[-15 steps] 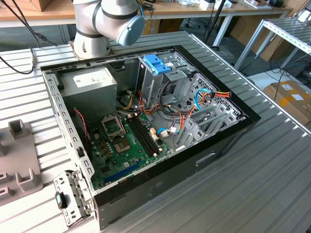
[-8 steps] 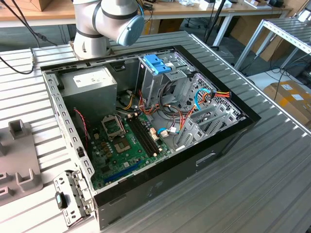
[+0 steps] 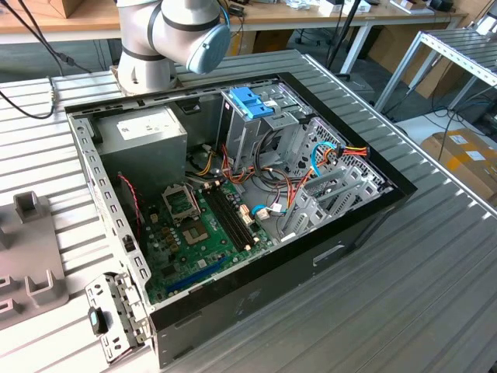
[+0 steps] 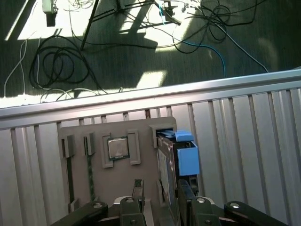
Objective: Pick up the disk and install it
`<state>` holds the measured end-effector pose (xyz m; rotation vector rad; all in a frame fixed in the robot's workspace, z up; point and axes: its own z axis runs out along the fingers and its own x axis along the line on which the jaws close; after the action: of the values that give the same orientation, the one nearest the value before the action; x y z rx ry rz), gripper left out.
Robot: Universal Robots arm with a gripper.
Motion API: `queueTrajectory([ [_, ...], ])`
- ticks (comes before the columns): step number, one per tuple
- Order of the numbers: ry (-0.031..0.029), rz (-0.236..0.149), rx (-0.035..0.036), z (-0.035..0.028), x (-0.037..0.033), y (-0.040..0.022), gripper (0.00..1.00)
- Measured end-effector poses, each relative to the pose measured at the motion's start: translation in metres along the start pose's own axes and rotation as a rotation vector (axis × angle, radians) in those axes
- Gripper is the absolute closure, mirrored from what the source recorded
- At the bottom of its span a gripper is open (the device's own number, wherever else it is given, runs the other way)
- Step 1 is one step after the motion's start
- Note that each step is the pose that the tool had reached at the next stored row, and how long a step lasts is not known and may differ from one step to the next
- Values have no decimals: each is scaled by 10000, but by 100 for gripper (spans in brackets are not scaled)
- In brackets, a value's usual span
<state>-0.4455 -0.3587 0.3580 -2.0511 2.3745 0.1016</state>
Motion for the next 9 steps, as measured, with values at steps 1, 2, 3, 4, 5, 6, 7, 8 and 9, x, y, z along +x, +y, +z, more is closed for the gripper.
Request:
queueTrajectory([
  [1,-2,0,0,2,0,3,58],
  [2,-3,0,0,3,1,5,58],
  [3,-4,0,0,4,1,9,58],
  [4,-5,0,0,5,2,10,58],
  [5,-7,0,0,6,2,11,58],
  [6,-8,0,0,7,2,14,58],
  [7,-9,0,-1,8,3,16,58],
  [8,-10,-1,-1,10,3,18,58],
  [9,-12,0,-1,11,3,19,58],
])
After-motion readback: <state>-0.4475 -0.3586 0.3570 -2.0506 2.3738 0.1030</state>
